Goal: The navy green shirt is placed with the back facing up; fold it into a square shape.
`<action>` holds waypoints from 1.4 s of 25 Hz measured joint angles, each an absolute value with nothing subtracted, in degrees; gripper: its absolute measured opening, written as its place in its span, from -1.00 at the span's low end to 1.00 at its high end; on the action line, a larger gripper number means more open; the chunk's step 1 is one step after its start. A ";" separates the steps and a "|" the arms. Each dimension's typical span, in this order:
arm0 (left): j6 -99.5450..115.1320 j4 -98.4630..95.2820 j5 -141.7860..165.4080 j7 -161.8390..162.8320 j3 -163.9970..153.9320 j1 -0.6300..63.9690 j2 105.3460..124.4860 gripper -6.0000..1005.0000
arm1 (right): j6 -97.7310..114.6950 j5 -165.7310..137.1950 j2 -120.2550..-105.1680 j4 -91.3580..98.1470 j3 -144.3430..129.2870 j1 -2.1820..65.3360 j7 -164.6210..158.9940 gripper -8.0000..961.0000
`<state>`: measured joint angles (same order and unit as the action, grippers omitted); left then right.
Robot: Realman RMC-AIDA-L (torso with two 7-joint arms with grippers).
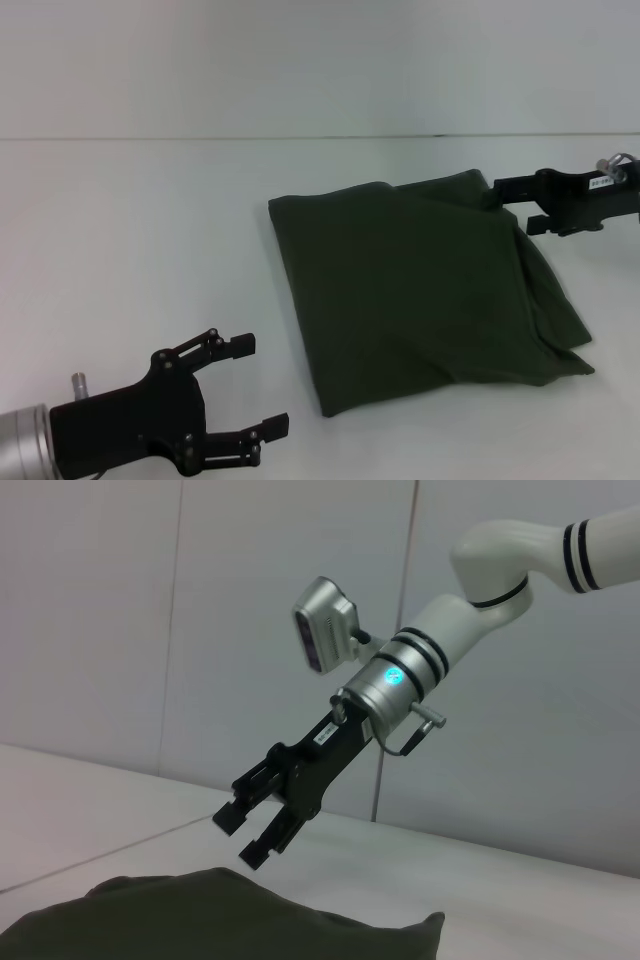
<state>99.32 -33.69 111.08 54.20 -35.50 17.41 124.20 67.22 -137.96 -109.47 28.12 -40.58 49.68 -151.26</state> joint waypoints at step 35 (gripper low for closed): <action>98.52 -29.45 111.10 53.09 -35.51 17.83 124.16 0.89 | 62.00 -133.93 -111.49 27.42 -44.28 49.02 -148.13 0.97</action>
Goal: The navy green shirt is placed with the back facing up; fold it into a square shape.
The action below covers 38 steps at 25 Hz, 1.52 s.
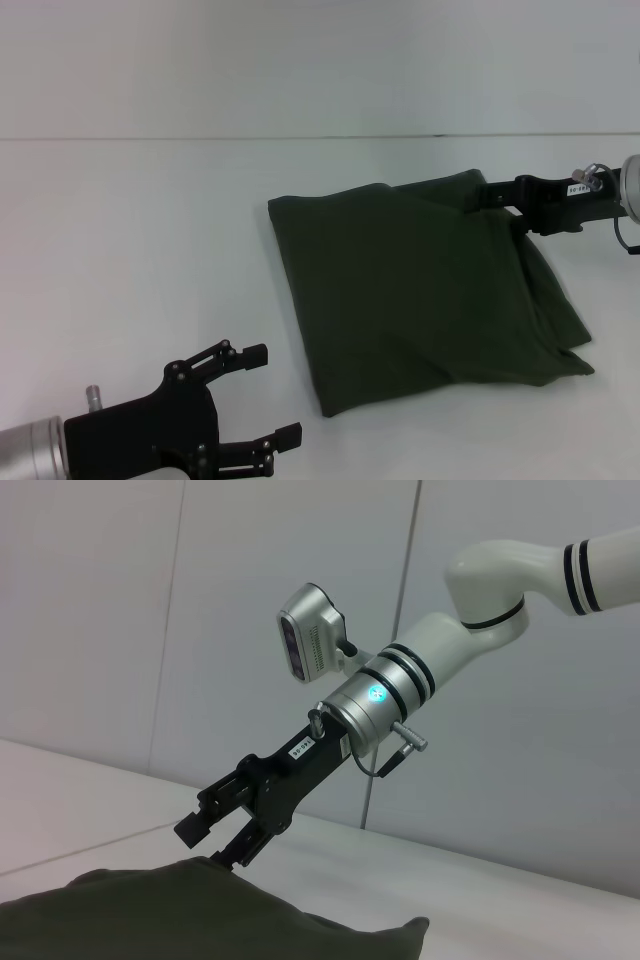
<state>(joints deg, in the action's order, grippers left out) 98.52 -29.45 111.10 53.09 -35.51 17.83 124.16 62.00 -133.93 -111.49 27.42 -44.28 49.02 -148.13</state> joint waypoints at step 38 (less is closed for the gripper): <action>97.83 -28.65 110.64 53.08 -35.51 17.93 124.28 0.89 | 61.37 -131.63 -112.85 28.71 -44.48 48.54 -145.01 0.78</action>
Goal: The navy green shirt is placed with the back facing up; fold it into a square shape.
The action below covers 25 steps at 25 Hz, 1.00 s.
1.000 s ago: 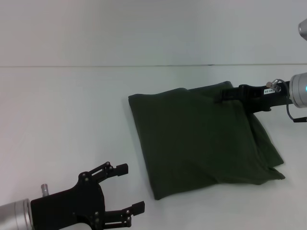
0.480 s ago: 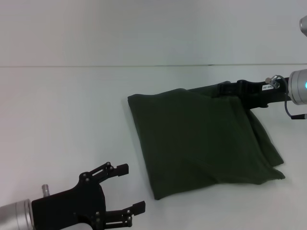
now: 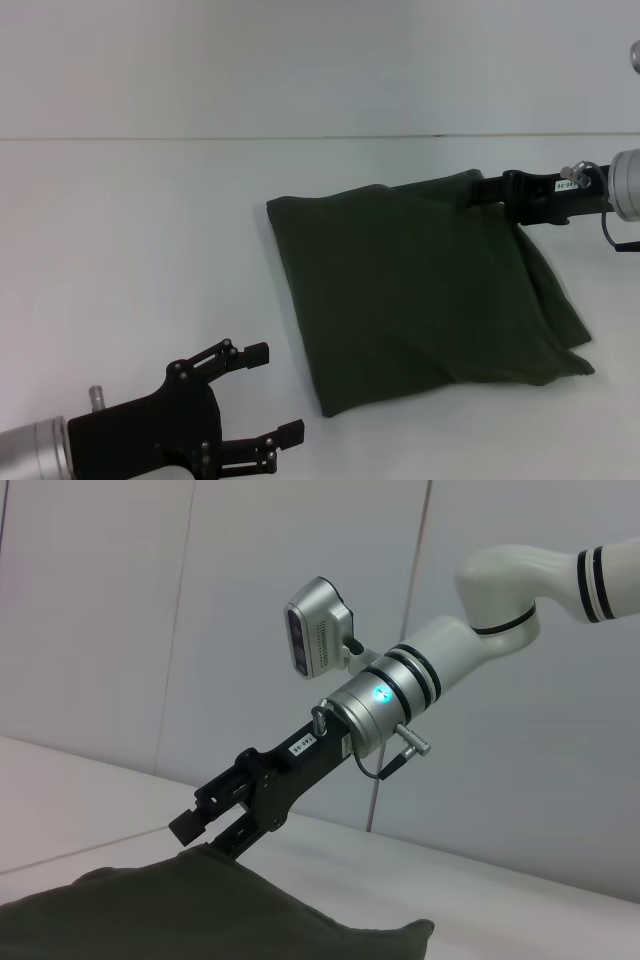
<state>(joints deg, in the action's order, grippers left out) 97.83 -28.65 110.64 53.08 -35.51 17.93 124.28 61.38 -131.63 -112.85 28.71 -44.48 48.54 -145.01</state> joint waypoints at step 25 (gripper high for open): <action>97.82 -28.56 110.65 53.08 -35.51 17.89 124.28 0.89 | 60.47 -131.63 -112.94 28.56 -44.56 48.77 -144.51 -0.84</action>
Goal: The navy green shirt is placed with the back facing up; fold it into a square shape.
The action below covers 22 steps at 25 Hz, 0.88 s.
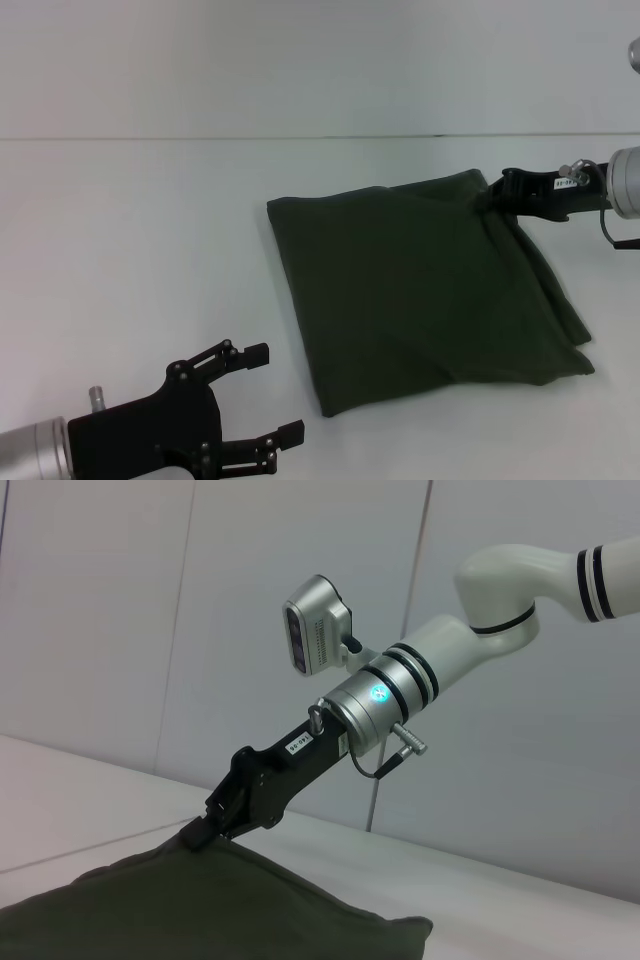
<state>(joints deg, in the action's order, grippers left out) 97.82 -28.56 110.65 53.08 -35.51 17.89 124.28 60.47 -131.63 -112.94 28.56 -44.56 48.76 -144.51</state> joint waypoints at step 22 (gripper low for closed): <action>97.67 -27.95 110.65 53.23 -35.41 17.93 124.28 0.89 | 56.62 -130.99 -115.20 33.32 -45.88 49.30 -136.24 -0.91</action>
